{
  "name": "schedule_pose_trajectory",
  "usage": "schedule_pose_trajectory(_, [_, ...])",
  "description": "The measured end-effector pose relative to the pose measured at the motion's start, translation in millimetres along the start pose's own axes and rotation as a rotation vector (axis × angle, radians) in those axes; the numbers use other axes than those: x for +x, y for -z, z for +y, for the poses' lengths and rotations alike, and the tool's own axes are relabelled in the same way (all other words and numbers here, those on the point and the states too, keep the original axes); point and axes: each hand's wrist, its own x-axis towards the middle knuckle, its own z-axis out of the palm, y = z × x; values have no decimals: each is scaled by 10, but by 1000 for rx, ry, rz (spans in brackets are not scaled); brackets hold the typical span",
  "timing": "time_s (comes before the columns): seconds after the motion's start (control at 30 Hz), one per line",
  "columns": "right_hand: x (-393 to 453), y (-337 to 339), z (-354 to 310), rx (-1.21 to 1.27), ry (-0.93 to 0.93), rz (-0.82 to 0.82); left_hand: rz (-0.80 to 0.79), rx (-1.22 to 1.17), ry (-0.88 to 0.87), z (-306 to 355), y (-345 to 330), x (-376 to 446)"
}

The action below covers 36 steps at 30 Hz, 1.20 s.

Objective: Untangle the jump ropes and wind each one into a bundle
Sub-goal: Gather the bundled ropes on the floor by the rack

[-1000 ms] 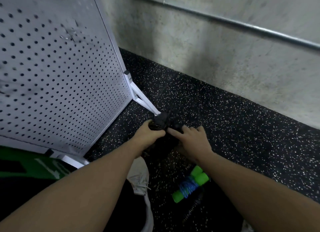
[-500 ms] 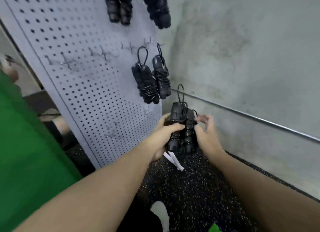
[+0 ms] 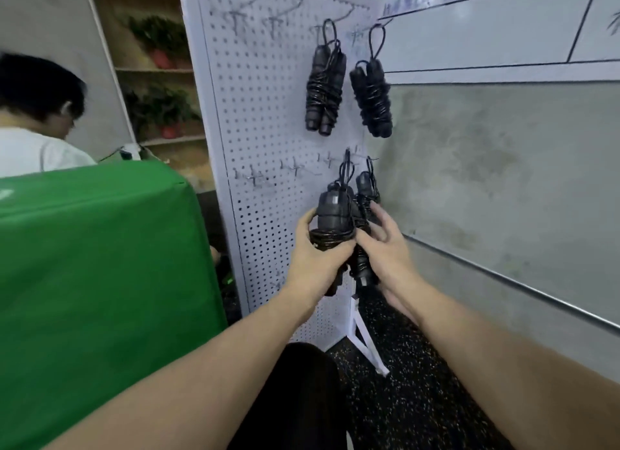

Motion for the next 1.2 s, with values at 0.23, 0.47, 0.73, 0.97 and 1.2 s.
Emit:
schedule_pose_trajectory(0.23, [155,-474,-916,-129,356,-44,196,137,-415,928,96,118])
schedule_pose_trajectory(0.47, [455,-854,-1650,-265,565,12,366,261,-601,1604,173,323])
schedule_pose_trajectory(0.73, [704,-910,-1896,-361,543,106,567,329,-539,1817,384,464])
schedule_pose_trajectory(0.97, [828,-924,-1916,-351,519,130,656,489,-448,1659,441,617])
schedule_pose_trajectory(1.2, [935,-942,-1898,-364,524,115,745,566,-288,1626,455,781])
